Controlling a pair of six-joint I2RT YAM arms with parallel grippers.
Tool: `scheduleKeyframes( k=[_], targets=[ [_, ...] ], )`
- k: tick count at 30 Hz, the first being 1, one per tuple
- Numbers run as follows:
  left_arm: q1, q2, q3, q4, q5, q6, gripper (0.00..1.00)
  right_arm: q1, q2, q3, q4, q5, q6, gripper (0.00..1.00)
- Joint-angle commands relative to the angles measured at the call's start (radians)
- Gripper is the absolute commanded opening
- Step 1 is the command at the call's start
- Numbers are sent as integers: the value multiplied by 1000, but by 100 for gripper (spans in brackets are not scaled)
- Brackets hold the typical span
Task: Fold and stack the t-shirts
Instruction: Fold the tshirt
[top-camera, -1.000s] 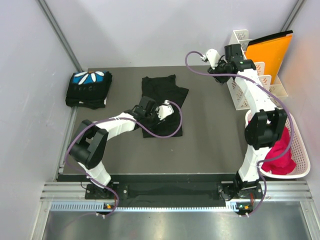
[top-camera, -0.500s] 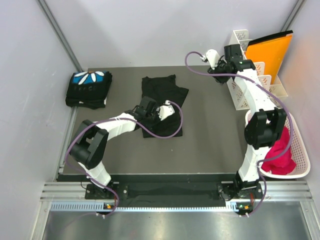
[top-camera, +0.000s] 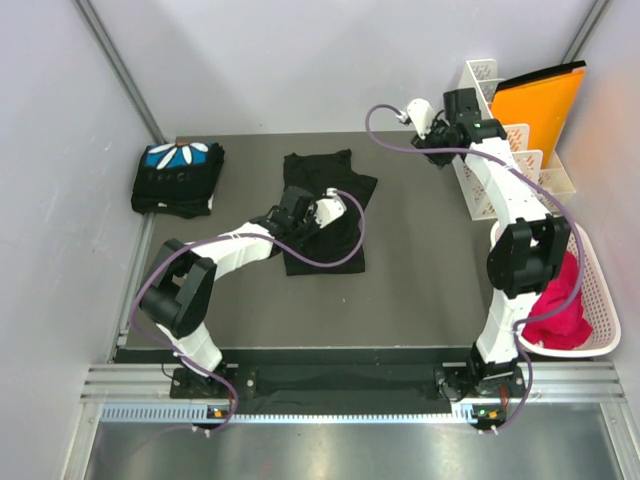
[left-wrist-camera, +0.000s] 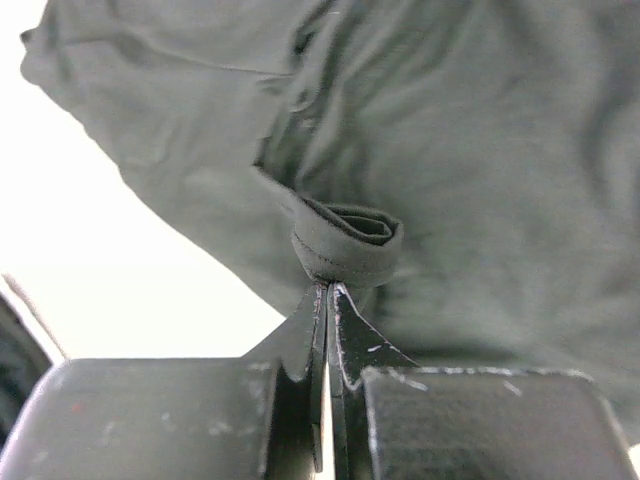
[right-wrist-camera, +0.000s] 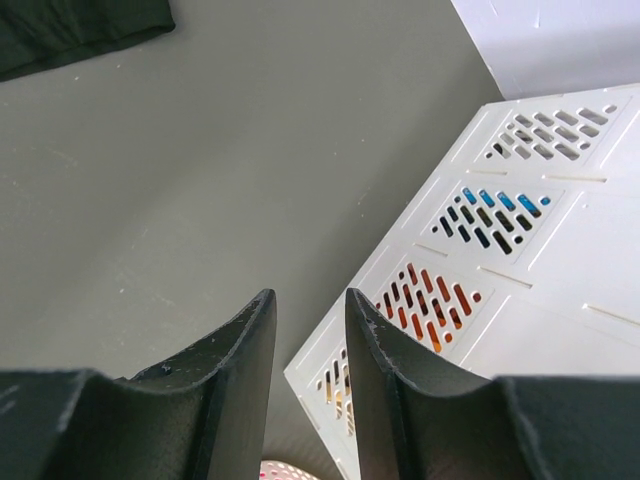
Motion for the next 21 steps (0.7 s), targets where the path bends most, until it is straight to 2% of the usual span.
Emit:
scheduleKeyframes(
  k=[1,10,21],
  targets=[
    [2,-12,26,81,-96,-22,0,17,16,53,24,2,-8,34],
    [11,5,10,165,-226,-16,0,25,19,50,23,8,-11,34],
    [32,102,70,147,-366,-36,0,46,7,27,18,30,-27,34]
  ],
)
